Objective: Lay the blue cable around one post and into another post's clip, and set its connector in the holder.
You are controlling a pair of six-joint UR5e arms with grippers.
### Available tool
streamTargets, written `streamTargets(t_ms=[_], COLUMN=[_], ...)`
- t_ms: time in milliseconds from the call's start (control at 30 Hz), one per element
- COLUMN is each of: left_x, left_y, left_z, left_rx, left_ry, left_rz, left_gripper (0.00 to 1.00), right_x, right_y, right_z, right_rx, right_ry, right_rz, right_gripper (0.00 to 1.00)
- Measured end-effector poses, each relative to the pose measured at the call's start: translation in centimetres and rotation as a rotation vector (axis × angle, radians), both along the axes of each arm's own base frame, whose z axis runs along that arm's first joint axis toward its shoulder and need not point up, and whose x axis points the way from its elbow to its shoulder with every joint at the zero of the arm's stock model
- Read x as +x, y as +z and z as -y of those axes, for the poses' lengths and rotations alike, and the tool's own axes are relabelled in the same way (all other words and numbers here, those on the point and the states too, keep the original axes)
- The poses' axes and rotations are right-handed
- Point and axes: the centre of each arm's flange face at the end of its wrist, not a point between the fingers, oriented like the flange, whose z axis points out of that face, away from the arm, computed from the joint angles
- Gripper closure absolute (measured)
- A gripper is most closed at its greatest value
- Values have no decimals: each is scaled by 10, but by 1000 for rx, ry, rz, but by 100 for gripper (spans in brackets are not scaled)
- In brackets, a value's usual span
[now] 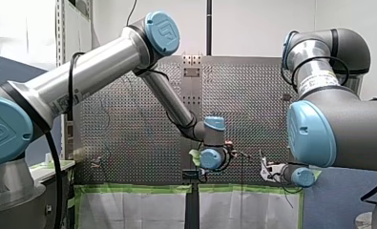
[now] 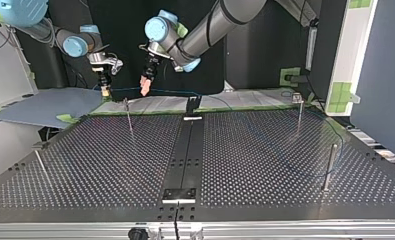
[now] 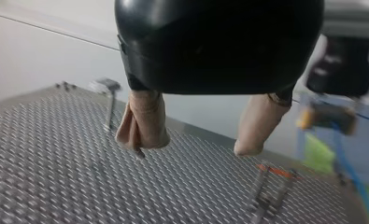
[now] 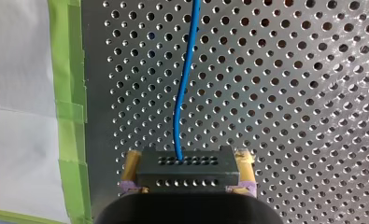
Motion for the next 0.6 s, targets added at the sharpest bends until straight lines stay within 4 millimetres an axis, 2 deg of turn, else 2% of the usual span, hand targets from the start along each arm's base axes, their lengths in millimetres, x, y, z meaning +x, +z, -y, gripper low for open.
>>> streamTargets(t_ms=[333, 467, 600], left_x=[-4, -6, 1], left_y=[-60, -79, -94], left_z=[-11, -13, -17], left_rx=[78, 99, 109], left_ry=[-1, -8, 3], left_rz=[-76, -100, -118], left_gripper=[0, 0, 0], right_x=[0, 0, 0], right_y=[2, 2, 2], right_z=[5, 5, 5], right_rx=[-2, -2, 1], right_ry=[-4, -5, -5], right_rz=[1, 3, 2], right_gripper=[100, 100, 100])
